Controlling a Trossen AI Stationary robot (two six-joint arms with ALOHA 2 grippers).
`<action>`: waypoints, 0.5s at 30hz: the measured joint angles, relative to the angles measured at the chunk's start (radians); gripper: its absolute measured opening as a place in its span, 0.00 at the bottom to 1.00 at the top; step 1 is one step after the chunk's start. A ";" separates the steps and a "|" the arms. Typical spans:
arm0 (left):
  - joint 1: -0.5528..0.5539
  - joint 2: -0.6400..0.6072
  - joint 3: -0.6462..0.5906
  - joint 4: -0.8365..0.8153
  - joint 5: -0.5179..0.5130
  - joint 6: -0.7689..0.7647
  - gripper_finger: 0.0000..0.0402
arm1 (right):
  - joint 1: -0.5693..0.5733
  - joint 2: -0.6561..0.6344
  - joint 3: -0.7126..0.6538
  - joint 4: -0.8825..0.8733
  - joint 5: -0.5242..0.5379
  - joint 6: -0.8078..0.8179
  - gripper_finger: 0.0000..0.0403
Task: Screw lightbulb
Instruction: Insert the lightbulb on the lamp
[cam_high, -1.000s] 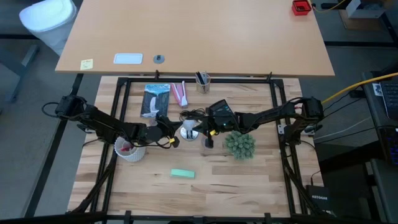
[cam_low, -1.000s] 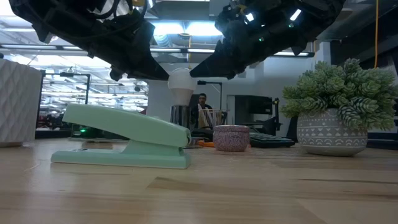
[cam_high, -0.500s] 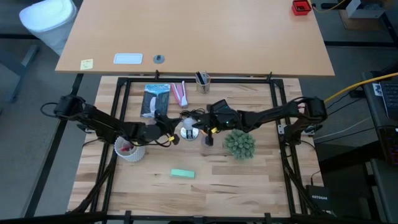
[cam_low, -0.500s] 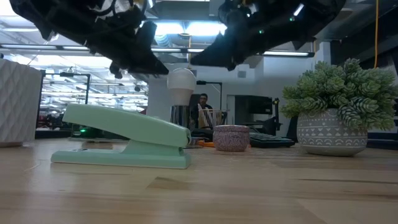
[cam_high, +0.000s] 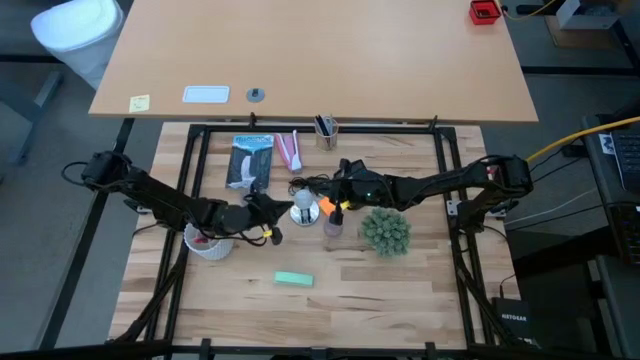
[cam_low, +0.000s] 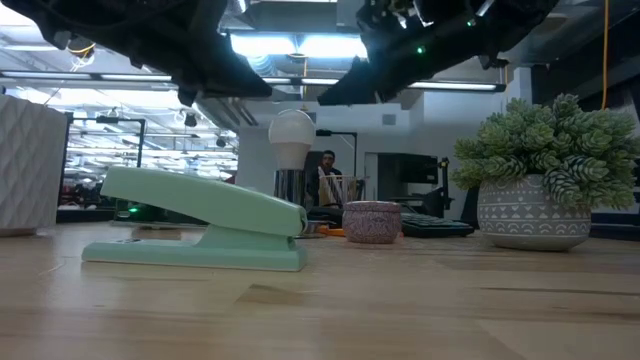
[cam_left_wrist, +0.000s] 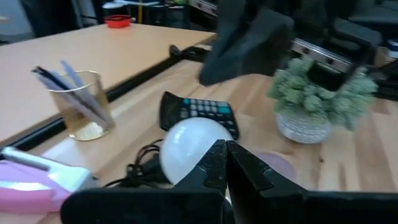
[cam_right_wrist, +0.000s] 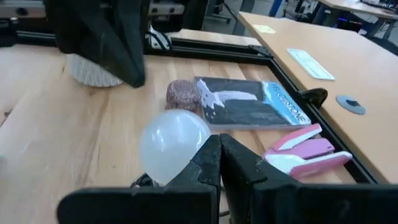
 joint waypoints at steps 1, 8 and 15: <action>-0.001 0.000 0.000 0.000 0.010 0.000 0.00 | 0.000 0.000 0.000 0.007 0.000 0.000 0.03; -0.001 0.019 0.000 0.007 0.075 -0.002 0.00 | 0.000 0.018 0.000 0.015 0.001 0.001 0.03; -0.001 0.082 0.000 0.014 0.076 -0.026 0.00 | 0.000 0.058 0.000 0.027 0.001 0.002 0.03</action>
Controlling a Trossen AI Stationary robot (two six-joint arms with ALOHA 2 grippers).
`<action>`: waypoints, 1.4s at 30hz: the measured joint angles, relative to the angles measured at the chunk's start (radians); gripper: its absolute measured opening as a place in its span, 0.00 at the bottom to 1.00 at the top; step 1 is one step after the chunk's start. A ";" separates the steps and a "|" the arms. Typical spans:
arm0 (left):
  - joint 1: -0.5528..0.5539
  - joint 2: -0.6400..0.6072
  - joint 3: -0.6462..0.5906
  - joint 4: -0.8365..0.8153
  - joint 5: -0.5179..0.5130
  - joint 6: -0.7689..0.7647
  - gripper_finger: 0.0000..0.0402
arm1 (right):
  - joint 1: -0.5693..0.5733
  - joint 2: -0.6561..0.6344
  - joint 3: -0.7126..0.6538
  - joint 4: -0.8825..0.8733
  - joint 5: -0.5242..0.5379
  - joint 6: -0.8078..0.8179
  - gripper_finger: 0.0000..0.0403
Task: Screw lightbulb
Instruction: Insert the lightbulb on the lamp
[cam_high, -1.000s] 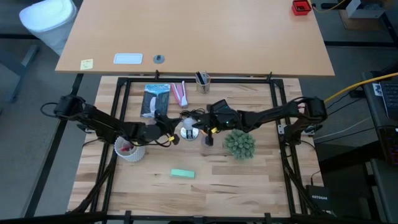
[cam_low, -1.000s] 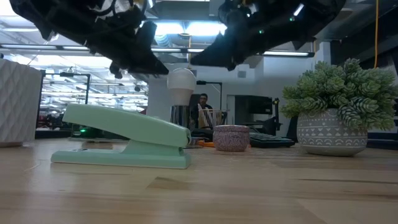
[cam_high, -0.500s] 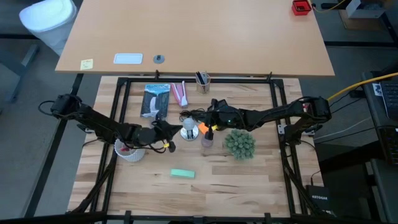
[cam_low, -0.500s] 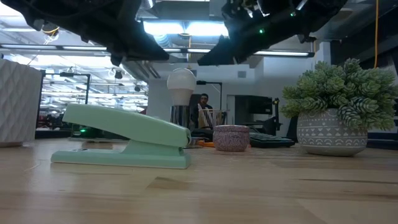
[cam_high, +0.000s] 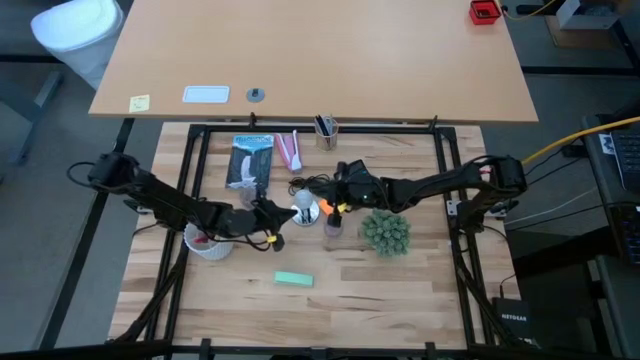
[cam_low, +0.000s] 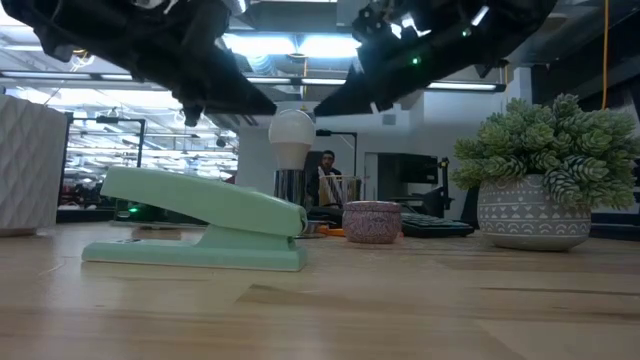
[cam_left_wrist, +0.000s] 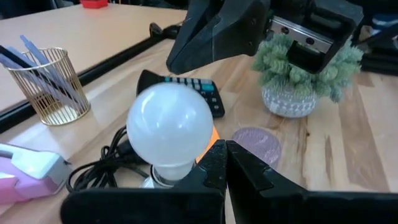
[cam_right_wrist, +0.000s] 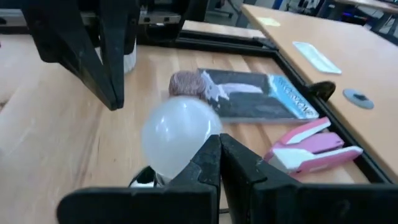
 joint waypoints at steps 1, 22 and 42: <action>0.000 0.005 0.000 0.000 0.000 0.002 0.00 | 0.000 0.008 0.000 0.002 0.000 0.000 0.03; 0.048 0.018 0.000 0.015 -0.012 0.004 0.00 | 0.000 0.020 0.000 -0.005 -0.061 0.049 0.03; 0.065 0.019 0.000 -0.046 -0.143 -0.050 0.00 | 0.002 0.019 0.000 -0.006 -0.202 0.093 0.03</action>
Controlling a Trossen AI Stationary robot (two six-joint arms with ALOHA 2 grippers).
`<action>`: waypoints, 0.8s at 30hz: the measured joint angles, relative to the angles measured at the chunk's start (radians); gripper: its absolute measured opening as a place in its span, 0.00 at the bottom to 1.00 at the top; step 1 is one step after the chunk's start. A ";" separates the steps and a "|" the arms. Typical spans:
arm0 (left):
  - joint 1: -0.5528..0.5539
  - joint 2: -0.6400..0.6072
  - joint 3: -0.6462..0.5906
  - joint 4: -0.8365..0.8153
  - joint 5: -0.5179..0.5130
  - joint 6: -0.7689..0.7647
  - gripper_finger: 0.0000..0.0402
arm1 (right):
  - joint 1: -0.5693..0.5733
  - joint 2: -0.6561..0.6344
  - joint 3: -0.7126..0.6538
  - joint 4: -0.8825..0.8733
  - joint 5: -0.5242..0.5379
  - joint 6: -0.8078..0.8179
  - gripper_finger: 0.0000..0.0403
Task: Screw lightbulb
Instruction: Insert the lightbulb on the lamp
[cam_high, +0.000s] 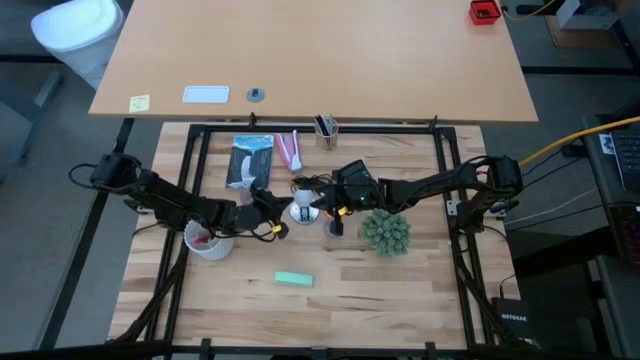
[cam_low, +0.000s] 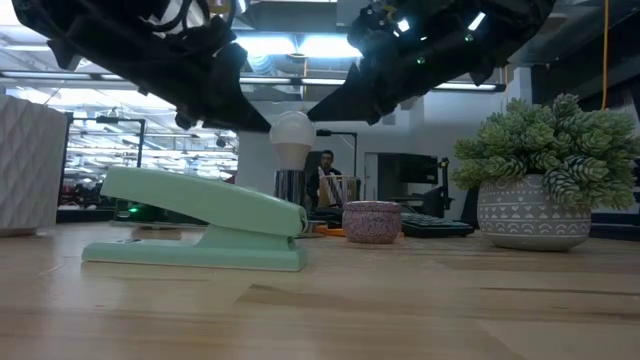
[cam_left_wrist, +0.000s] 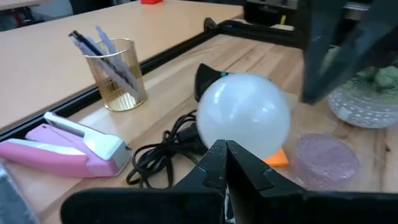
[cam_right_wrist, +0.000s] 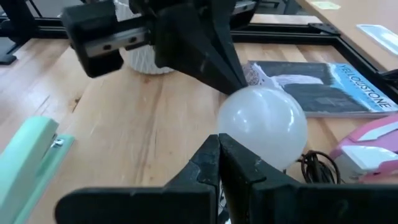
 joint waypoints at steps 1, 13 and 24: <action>0.005 0.000 0.000 0.001 -0.001 -0.004 0.00 | 0.000 0.000 0.000 0.006 0.000 0.000 0.03; -0.015 -0.063 0.000 0.004 -0.005 0.049 0.00 | -0.001 -0.047 0.000 0.044 0.057 -0.019 0.03; -0.060 -0.053 0.000 0.035 0.078 0.009 0.00 | -0.012 -0.046 0.000 0.042 0.238 -0.092 0.03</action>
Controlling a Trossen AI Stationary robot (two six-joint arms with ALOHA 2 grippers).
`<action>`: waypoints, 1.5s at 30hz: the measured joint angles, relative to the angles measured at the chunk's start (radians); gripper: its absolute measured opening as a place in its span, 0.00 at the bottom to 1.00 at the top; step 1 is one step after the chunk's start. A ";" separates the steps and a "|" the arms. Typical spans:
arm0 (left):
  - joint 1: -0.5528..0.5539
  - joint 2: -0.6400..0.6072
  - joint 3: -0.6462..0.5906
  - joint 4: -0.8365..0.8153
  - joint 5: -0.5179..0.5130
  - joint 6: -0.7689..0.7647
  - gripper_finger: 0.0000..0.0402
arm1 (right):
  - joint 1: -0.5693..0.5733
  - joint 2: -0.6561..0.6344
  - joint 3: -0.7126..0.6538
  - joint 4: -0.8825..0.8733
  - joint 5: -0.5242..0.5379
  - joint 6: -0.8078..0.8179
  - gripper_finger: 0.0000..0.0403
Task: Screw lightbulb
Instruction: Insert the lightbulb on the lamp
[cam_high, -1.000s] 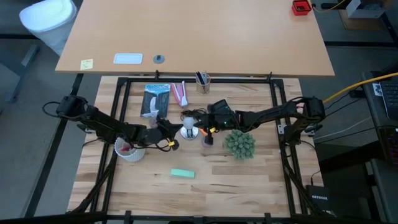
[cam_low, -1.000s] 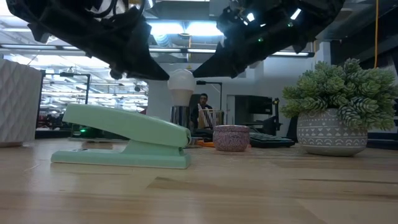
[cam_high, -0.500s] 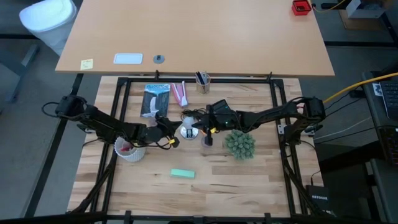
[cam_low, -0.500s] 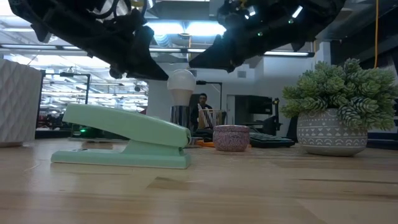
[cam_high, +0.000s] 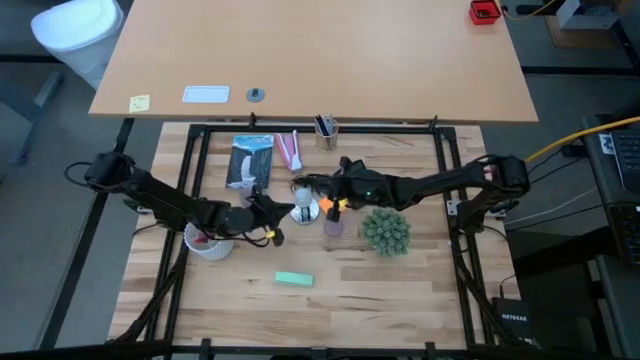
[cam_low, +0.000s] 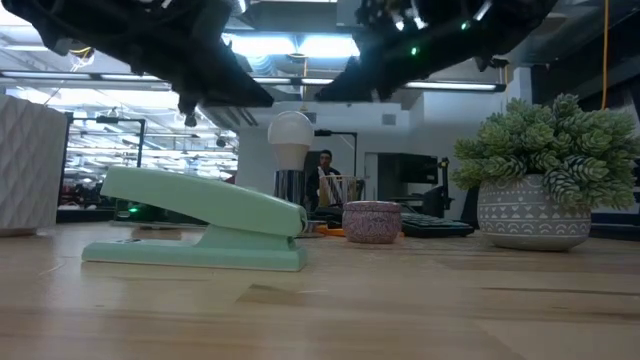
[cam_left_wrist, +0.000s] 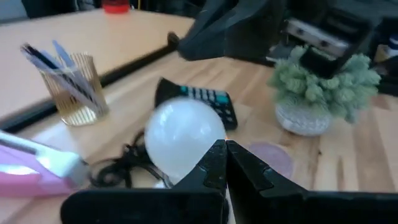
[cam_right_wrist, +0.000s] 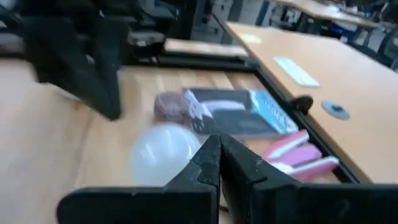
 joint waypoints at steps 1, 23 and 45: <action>0.000 0.012 0.000 0.000 0.004 -0.009 0.00 | -0.007 0.011 0.000 0.001 0.000 0.000 0.03; 0.042 0.076 -0.001 -0.013 -0.048 -0.026 0.00 | -0.011 0.072 0.000 -0.014 -0.142 0.081 0.03; 0.057 0.049 -0.001 -0.015 -0.155 -0.002 0.00 | 0.057 0.038 0.000 -0.031 -0.159 0.072 0.03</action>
